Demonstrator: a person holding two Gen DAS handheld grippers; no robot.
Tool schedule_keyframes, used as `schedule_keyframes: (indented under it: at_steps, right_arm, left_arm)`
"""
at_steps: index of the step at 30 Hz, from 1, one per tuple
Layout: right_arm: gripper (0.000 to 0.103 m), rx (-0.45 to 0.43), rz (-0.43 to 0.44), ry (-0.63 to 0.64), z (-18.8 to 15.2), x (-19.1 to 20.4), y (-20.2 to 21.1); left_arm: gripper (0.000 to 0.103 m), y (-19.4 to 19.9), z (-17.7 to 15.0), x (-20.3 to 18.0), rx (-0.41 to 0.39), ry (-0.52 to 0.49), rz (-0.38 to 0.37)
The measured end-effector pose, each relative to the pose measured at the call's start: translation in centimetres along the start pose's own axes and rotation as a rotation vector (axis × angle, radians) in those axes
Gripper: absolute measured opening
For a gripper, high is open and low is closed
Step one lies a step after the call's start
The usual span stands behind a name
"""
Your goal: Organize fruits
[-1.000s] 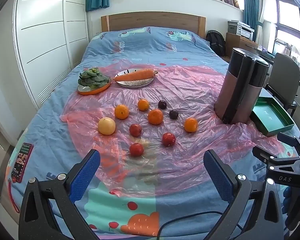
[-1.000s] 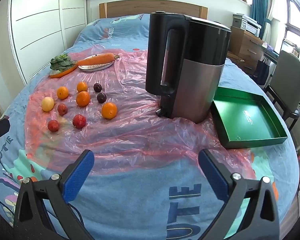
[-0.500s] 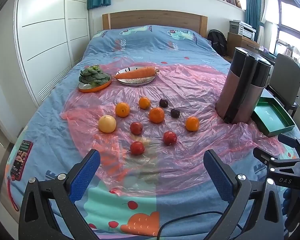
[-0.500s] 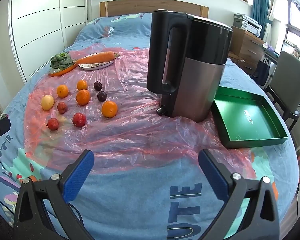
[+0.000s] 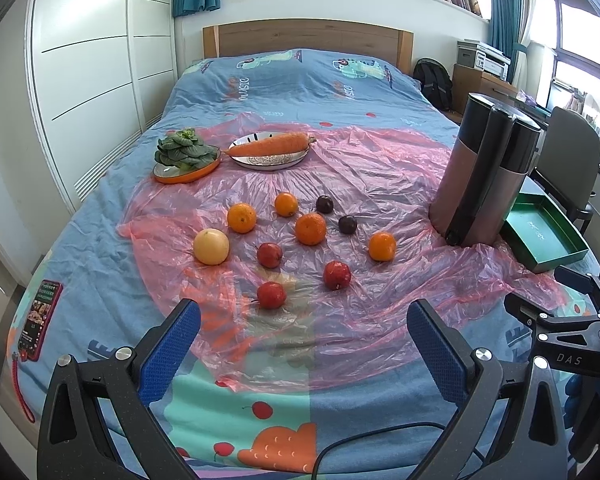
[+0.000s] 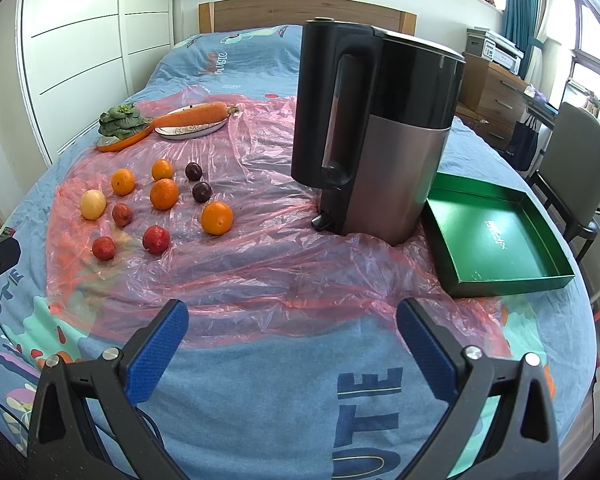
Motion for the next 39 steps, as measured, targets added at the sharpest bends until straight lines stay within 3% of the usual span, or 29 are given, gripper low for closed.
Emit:
schedule_keyframes:
  at_steps: [39]
  right_arm:
    - [0.103,0.006,-0.003,-0.001,-0.47,-0.17,-0.47]
  left_arm:
    - [0.102,-0.46,-0.41,-0.16,0.039,-0.013,0.006]
Point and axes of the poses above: each gripper's, at about its wrist camera, not at the fingertips, and y roughly against the way its jaws point, x to its left, z to its top, the point moved 7 cm from there along -y, roughly the way its jaws point, and after that the axes turned 5 degrees about -x, right-handed, at the moved point
